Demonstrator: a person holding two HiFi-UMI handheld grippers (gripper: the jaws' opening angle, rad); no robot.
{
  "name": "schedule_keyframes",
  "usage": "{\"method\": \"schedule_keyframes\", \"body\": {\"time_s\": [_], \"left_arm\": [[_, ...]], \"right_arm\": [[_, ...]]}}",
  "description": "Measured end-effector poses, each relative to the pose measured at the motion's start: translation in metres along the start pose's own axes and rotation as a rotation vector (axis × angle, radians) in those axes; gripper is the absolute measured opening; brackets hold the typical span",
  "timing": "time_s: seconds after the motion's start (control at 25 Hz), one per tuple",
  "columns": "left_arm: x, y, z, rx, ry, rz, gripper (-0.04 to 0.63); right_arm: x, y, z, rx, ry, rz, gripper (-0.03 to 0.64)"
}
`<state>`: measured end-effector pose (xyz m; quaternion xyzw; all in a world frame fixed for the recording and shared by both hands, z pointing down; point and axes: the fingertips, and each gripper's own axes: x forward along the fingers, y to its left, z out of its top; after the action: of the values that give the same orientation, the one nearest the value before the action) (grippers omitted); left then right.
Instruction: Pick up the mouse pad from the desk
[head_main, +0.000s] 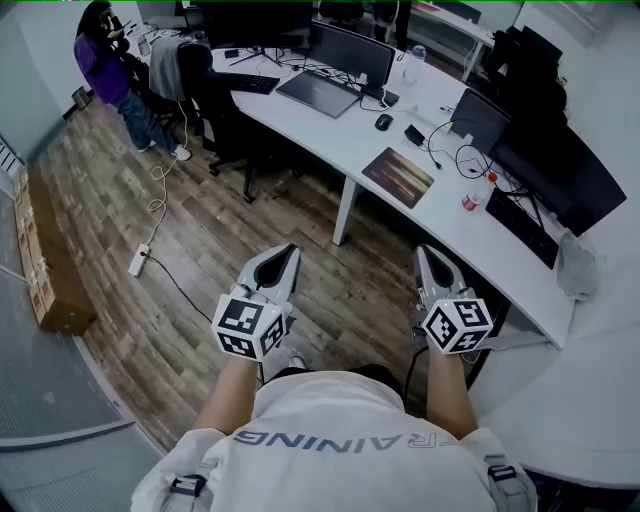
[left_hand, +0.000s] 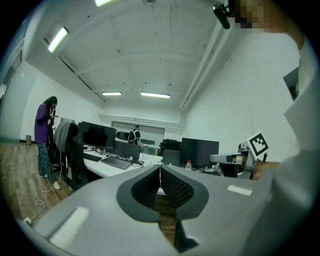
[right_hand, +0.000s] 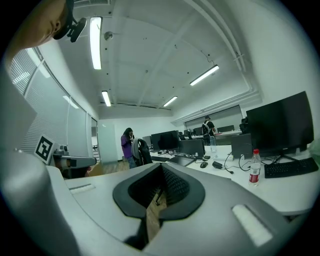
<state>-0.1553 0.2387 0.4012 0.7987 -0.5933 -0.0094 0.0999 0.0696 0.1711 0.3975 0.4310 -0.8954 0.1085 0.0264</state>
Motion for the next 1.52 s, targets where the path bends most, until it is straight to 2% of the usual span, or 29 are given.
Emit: {"method": "schedule_keyframes", "body": {"time_s": [0.2, 0.48, 0.84, 1.0, 1.52], "left_arm": [[0.003, 0.009, -0.005, -0.016, 0.005, -0.051, 0.000], [0.028, 0.019, -0.011, 0.017, 0.027, -0.054, 0.000], [0.106, 0.016, 0.001, 0.031, 0.050, -0.065, 0.000], [0.140, 0.007, 0.010, 0.061, 0.062, -0.087, 0.000], [0.230, -0.013, 0.013, 0.072, 0.115, -0.077, 0.000]], "right_arm": [[0.004, 0.007, -0.007, -0.006, 0.028, -0.042, 0.014], [0.027, -0.003, -0.010, -0.013, 0.049, -0.050, 0.014], [0.065, -0.071, 0.002, 0.025, 0.037, -0.056, 0.014], [0.078, -0.102, 0.014, 0.039, 0.024, -0.070, 0.014], [0.111, -0.195, 0.012, 0.118, 0.039, -0.086, 0.014]]}}
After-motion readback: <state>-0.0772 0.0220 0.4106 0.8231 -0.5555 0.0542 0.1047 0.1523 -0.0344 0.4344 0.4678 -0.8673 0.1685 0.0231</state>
